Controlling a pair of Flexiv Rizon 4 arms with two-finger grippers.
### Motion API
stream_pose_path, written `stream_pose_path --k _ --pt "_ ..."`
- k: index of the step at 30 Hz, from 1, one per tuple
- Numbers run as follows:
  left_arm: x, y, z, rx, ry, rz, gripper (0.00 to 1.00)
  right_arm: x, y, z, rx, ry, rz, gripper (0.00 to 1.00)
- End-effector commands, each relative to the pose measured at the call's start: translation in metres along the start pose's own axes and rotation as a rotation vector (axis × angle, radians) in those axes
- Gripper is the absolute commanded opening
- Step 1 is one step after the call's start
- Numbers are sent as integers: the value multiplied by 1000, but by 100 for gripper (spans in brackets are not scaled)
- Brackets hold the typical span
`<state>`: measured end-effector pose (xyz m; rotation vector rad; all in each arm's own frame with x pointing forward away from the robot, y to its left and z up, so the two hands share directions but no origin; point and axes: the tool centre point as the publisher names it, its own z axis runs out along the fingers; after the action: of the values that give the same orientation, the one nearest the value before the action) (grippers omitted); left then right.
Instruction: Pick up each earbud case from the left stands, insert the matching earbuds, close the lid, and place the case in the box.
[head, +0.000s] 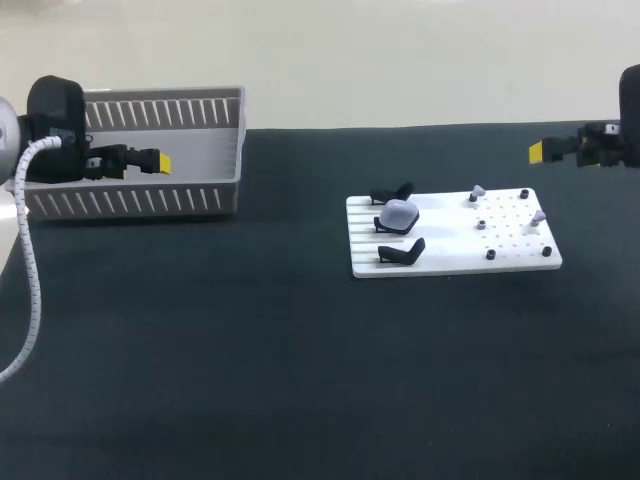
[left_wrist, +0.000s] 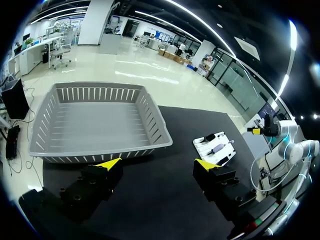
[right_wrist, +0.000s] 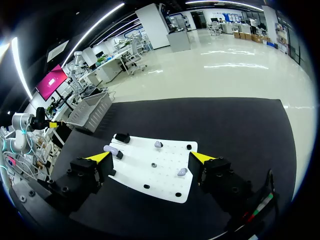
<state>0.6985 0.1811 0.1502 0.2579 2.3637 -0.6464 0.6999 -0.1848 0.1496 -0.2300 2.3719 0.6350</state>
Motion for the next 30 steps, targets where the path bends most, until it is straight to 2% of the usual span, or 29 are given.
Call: stream_pose_path --k 1,6,13,19,25,28,30 --pt "-1 -2 3 33 -7 22 100 0 0 0 1 1 0 100" --pt "-2 -11 4 79 -8 93 100 0 0 0 1 1 0 100" --pt "-5 -34 6 207 -37 236 100 0 0 0 1 1 0 100" --pt "-6 -55 9 298 -53 393 100 0 0 0 1 1 0 100" --pt "-5 -69 22 420 -51 564 100 0 0 0 1 1 0 100" --pt "-8 -73 28 480 -56 613 100 0 0 0 1 1 0 100" --pt "-9 -76 35 488 -56 683 100 0 0 0 1 1 0 100"
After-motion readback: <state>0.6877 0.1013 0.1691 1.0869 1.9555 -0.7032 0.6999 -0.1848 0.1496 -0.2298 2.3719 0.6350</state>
